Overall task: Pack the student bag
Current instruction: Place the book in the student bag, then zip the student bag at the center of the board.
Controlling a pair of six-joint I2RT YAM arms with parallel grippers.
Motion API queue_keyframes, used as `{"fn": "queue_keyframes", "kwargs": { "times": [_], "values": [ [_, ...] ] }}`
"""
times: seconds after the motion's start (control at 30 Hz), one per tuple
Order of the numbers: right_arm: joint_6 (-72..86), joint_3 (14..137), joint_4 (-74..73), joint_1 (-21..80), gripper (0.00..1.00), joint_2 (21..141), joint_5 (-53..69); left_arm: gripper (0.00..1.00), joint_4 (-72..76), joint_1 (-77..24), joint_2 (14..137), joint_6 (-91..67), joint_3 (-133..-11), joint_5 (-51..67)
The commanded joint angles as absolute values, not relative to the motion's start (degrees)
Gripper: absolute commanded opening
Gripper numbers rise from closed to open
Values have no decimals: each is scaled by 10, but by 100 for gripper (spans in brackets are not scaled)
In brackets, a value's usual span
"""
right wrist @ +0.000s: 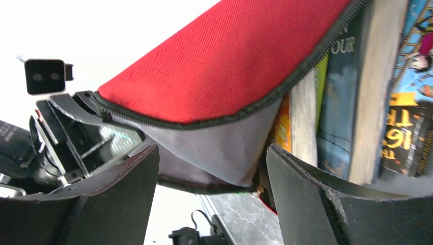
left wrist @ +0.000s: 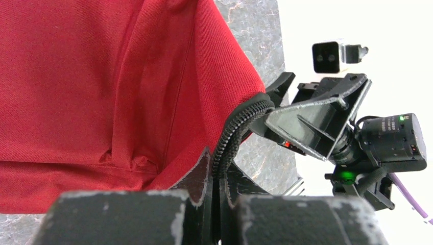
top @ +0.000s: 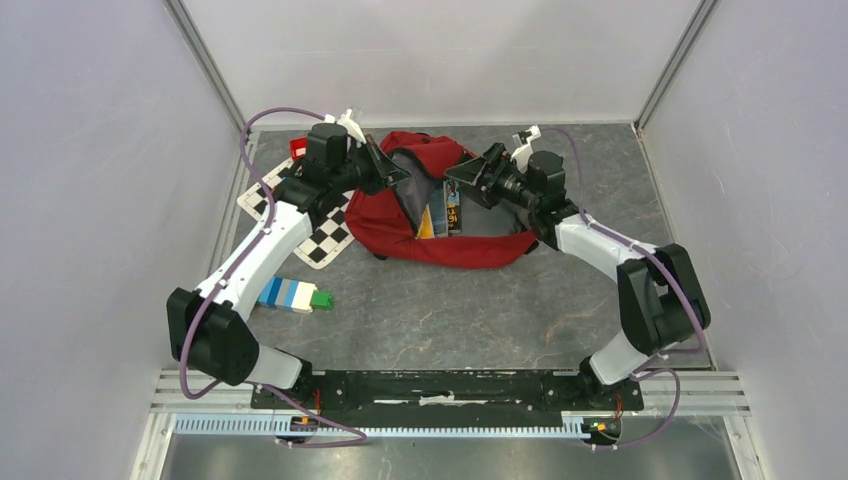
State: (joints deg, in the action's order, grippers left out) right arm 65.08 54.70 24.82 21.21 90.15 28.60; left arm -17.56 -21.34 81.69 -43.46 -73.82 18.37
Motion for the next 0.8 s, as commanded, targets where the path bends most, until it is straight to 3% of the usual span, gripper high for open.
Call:
{"fn": "queue_keyframes", "kwargs": {
  "times": [0.0,0.33,0.6,0.67,0.77],
  "values": [
    [750,585,340,227,81,948,270,2,-162,-212,784,-436,-739,192],
    [754,640,321,252,82,1002,235,2,-152,-212,769,-441,-708,207],
    [747,708,310,237,71,1038,225,2,-161,-213,761,-414,-688,201],
    [739,719,300,231,63,1040,224,2,-162,-215,763,-409,-685,201],
    [738,722,296,224,35,1043,233,2,-166,-233,774,-384,-692,188]
  ]
}}
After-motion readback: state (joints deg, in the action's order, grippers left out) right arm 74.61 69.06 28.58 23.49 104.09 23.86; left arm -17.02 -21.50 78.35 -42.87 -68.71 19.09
